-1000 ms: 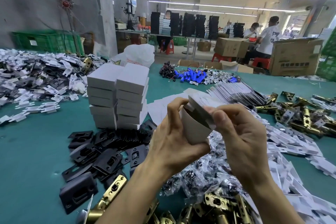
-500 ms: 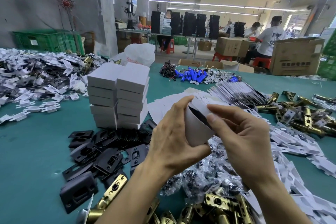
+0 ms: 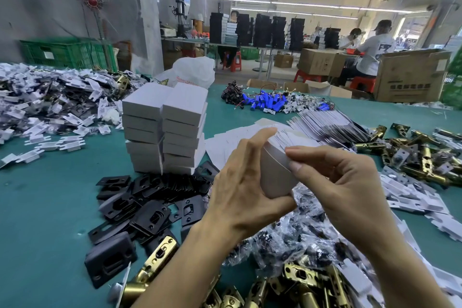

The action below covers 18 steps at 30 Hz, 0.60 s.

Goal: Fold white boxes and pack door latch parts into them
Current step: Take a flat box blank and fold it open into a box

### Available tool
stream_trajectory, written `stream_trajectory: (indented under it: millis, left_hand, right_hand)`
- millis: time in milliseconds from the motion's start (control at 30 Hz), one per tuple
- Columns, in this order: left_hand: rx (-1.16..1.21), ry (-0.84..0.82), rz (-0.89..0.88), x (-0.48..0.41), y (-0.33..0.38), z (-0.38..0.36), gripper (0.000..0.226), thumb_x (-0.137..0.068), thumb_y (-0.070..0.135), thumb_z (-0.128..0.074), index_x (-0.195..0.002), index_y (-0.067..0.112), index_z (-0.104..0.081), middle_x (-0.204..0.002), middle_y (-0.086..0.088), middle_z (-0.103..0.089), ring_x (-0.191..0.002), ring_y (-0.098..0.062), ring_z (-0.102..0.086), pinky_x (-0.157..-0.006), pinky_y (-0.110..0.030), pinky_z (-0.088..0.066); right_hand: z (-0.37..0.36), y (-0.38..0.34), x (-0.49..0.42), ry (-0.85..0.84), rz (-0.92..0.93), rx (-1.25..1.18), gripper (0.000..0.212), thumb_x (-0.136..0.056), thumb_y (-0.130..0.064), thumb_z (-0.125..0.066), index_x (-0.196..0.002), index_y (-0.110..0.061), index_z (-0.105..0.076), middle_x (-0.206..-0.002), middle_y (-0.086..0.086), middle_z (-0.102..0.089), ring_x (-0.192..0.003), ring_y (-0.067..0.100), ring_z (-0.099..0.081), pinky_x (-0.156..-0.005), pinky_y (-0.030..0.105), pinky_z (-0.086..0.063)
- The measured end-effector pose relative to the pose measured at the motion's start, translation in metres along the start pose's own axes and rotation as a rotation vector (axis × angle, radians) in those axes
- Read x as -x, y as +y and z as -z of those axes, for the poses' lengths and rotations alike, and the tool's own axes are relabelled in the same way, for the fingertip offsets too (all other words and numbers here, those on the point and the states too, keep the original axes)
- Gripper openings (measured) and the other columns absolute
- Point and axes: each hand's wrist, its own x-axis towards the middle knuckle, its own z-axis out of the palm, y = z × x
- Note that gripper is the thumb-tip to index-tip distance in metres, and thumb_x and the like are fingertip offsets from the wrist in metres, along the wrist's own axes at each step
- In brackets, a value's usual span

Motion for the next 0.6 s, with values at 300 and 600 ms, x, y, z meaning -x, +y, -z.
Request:
stream_trajectory:
  millis: [300, 600]
  left_hand:
    - [0.201, 0.003, 0.025, -0.0035, 0.0011, 0.0034, 0.072, -0.064, 0.048, -0.064, -0.125, 0.052, -0.026, -0.107, 0.015, -0.047, -0.073, -0.011, -0.056, -0.054, -0.023, -0.048]
    - [0.334, -0.022, 0.065, -0.0049, 0.0019, 0.0059, 0.062, -0.071, 0.052, -0.068, -0.116, 0.051, -0.026, -0.106, 0.002, -0.051, -0.076, -0.020, -0.062, -0.056, -0.026, -0.056]
  right_hand:
    - [0.0037, -0.0006, -0.0009, -0.141, 0.010, -0.164, 0.036, -0.077, -0.009, -0.064, -0.112, -0.009, -0.070, -0.109, 0.002, -0.075, -0.104, 0.008, -0.069, -0.088, 0.021, -0.054]
    - [0.0014, 0.0070, 0.0015, -0.064, 0.149, -0.126, 0.033, -0.070, -0.009, -0.071, -0.103, -0.013, -0.071, -0.109, -0.003, -0.075, -0.102, 0.011, -0.071, -0.086, 0.023, -0.057]
